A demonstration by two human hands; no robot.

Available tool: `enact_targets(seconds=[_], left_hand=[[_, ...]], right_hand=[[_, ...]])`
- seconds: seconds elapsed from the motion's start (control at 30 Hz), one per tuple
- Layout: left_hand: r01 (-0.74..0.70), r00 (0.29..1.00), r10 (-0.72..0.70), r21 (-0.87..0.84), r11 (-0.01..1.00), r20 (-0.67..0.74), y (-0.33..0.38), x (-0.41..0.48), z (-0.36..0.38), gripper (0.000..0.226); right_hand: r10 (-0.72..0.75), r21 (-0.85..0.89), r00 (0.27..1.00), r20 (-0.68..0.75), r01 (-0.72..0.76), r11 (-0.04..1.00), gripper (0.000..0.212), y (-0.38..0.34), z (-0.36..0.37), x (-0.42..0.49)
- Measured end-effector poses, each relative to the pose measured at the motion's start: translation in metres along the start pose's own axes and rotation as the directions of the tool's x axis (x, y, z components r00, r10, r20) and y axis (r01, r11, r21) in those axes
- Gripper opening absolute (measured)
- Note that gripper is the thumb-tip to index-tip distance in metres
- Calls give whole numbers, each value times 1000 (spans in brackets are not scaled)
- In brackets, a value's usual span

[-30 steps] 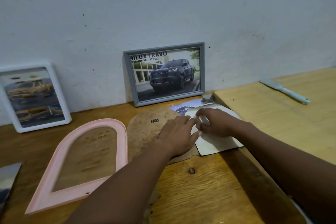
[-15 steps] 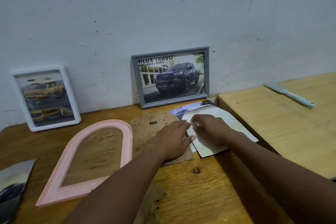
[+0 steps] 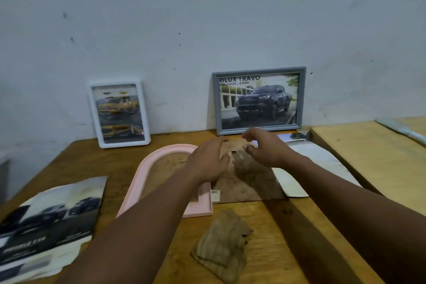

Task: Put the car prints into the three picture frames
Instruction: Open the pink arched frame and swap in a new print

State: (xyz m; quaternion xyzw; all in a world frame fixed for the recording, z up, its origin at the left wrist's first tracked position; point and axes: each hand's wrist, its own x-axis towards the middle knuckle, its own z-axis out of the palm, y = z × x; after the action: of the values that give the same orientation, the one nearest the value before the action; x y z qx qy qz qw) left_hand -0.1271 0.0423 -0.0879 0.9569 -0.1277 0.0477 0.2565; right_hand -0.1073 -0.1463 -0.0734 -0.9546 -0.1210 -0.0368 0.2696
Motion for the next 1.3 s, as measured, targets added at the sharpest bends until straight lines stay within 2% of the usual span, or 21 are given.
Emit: enact_targets(seconds=[0.2, 0.3, 0.4, 0.53, 0.7, 0.83, 1.0, 1.17, 1.23, 1.3], left_hand=[[171, 979, -171, -8, 985, -111, -76, -60, -66, 57], [301, 937, -293, 15, 953, -188, -123, -99, -99, 59], [428, 873, -418, -16, 903, -253, -170, -147, -125, 57], [497, 837, -464, 49, 866, -290, -221, -206, -140, 54], [531, 806, -481, 63, 845, -345, -250, -244, -133, 52], [493, 801, -413, 83, 866, -434, -254, -250, -120, 45], [461, 745, -481, -164, 872, -461, -257, -248, -125, 51], [501, 766, -424, 35, 865, -483, -261, -248, -135, 47], [545, 766, -455, 83, 834, -454, -263, -250, -140, 49], [606, 751, -514, 122, 786, -414, -265, -255, -141, 51]], right_hand=[[-156, 74, 984, 86, 150, 986, 37, -105, 50, 15], [-238, 100, 961, 141, 225, 969, 39, -166, 89, 18], [-293, 136, 922, 252, 266, 954, 44, -224, 132, 13], [-347, 60, 855, 386, 352, 934, 52, -274, 178, 2], [-310, -77, 854, 418, 373, 925, 72, -293, 216, -5], [-294, -63, 860, 417, 350, 935, 75, -295, 223, -4], [-330, 76, 868, 372, 326, 942, 72, -305, 226, -7], [-401, 287, 858, 322, 315, 905, 63, -328, 233, -19], [-414, 390, 844, 340, 275, 879, 59, -330, 237, -19], [-392, 377, 842, 371, 249, 892, 53, -327, 238, -18]])
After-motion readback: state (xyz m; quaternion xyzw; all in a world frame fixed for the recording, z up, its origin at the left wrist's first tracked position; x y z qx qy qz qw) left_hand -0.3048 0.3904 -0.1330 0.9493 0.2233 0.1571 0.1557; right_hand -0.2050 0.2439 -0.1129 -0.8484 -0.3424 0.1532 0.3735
